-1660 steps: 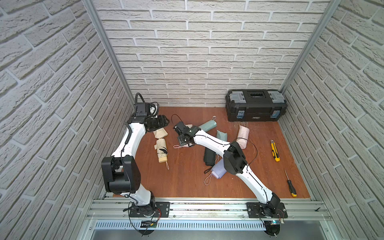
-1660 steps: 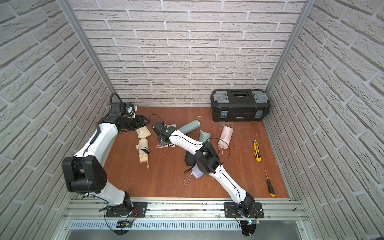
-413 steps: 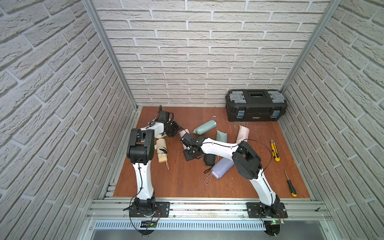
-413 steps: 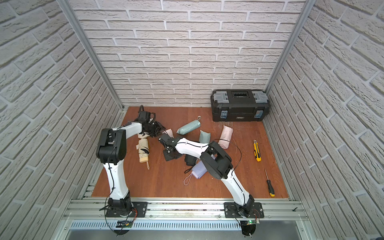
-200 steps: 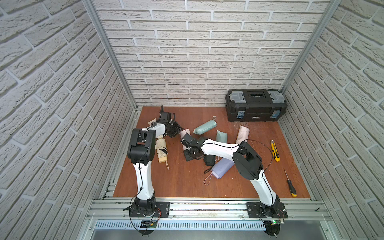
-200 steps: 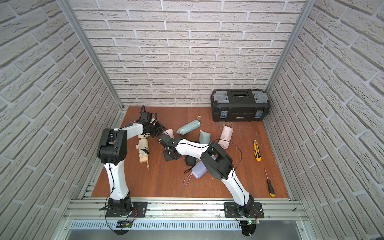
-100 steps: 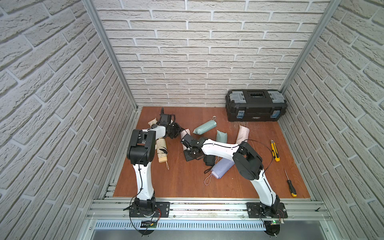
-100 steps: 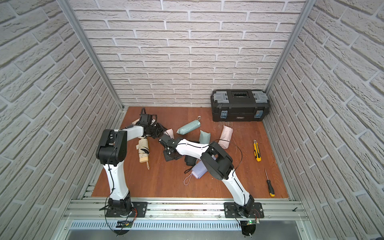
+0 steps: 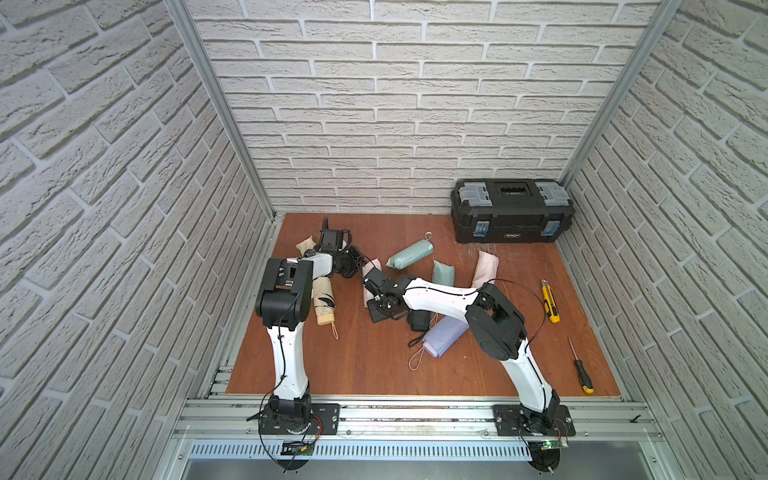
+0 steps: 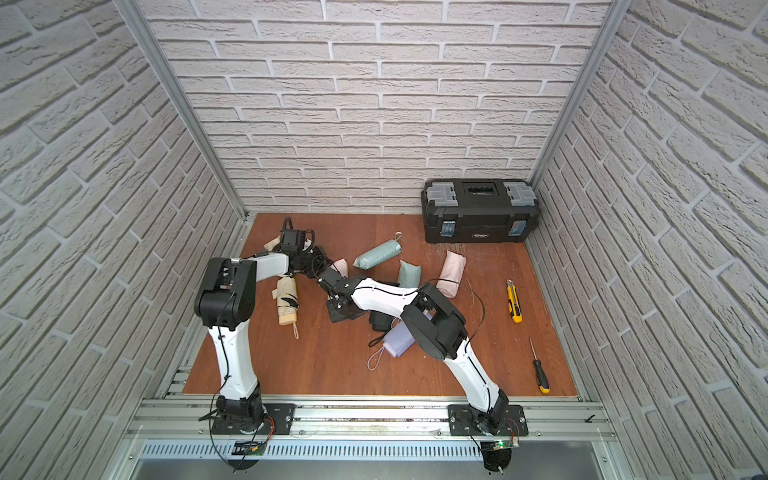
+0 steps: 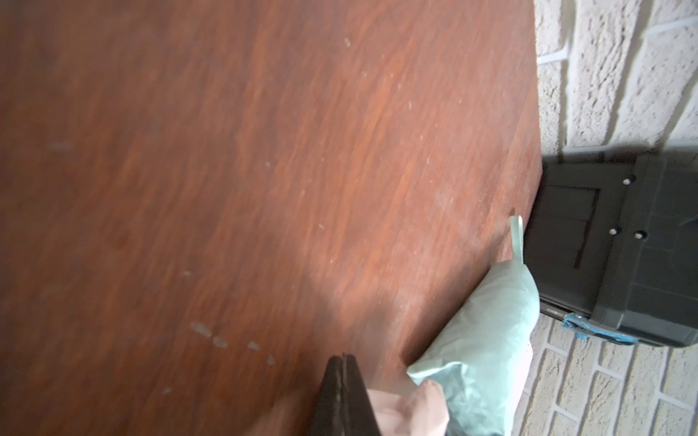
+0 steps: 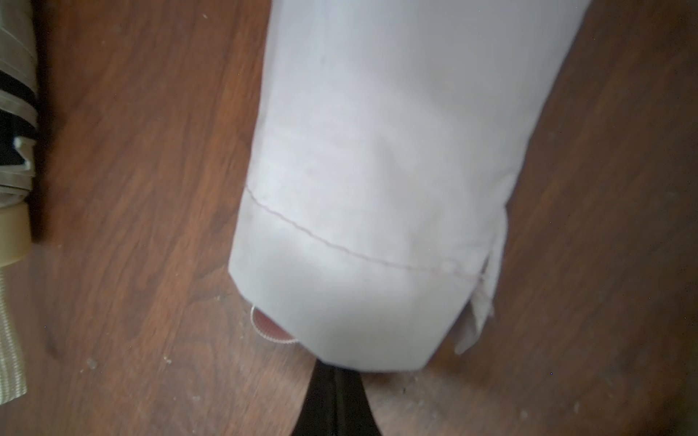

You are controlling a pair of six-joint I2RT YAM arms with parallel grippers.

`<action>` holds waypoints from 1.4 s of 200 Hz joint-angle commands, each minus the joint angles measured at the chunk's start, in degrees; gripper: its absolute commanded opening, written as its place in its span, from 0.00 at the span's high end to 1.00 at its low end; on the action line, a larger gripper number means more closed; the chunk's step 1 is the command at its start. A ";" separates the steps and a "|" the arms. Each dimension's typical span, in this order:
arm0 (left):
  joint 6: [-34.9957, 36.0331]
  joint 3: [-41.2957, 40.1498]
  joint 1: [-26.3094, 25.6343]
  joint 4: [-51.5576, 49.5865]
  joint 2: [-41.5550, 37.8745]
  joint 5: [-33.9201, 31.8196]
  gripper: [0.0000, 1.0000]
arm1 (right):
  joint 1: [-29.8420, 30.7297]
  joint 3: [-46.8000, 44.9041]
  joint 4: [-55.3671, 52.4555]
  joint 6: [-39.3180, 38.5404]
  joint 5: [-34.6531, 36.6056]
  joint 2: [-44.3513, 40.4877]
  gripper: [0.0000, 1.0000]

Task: Take umbrellas out of sleeves
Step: Take out the umbrella from the umbrella sleeve.

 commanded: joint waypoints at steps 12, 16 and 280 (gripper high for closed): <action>1.16 -0.43 0.86 0.13 -0.27 0.07 1.00 | 0.77 -3.60 -4.18 -0.32 0.37 1.33 0.97; 1.34 -0.35 0.98 -0.04 -0.37 -0.03 1.00 | 0.78 -3.80 -4.18 -0.31 0.40 1.25 0.97; 10.69 8.80 5.39 -11.81 -2.04 -4.86 1.00 | 3.07 -10.02 -3.06 1.53 3.18 -5.24 0.97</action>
